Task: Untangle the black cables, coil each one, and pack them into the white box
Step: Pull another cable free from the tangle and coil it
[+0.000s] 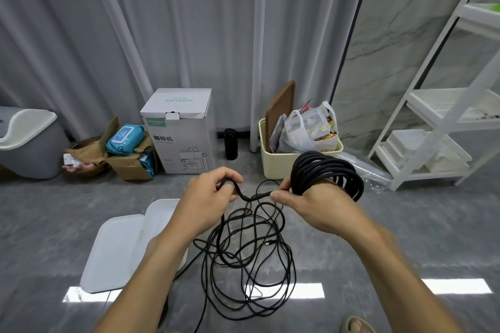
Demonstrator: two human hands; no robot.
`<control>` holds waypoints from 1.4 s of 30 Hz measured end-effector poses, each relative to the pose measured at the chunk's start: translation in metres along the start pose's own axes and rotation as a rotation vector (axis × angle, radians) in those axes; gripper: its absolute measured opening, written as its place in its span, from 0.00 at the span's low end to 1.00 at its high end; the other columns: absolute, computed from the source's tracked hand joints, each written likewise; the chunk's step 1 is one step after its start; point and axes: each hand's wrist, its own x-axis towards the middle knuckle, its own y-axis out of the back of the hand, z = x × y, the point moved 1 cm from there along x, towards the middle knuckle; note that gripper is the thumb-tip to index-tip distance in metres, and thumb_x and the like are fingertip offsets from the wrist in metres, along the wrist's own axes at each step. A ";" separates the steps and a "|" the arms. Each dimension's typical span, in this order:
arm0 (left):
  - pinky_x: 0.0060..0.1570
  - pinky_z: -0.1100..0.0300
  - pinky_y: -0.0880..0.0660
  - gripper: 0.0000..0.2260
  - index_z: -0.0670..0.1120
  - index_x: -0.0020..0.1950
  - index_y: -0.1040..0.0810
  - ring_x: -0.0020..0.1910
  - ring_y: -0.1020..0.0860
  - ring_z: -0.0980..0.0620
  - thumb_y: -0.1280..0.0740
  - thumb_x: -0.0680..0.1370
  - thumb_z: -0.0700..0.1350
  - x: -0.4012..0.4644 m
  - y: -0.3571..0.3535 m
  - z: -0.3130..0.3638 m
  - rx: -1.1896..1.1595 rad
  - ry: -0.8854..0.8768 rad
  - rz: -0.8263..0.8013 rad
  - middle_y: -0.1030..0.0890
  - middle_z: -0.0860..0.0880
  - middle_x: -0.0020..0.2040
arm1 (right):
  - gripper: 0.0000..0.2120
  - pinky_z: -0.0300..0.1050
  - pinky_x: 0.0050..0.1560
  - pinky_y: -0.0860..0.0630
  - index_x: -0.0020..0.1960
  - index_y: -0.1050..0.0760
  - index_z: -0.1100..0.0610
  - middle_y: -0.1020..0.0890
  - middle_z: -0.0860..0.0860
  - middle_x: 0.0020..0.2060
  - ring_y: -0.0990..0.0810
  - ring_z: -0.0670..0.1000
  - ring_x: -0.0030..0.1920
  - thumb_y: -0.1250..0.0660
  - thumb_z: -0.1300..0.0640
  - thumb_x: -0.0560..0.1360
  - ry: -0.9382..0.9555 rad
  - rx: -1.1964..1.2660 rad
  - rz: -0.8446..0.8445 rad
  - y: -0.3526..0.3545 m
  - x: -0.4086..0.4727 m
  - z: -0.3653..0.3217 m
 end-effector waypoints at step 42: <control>0.71 0.67 0.50 0.14 0.53 0.45 0.27 0.46 0.27 0.63 0.51 0.83 0.51 -0.008 -0.012 0.004 0.376 -0.538 0.228 0.27 0.63 0.37 | 0.08 0.39 0.25 0.38 0.41 0.19 0.58 0.39 0.49 0.22 0.42 0.46 0.22 0.29 0.54 0.70 -0.054 0.910 -0.468 0.009 -0.011 -0.008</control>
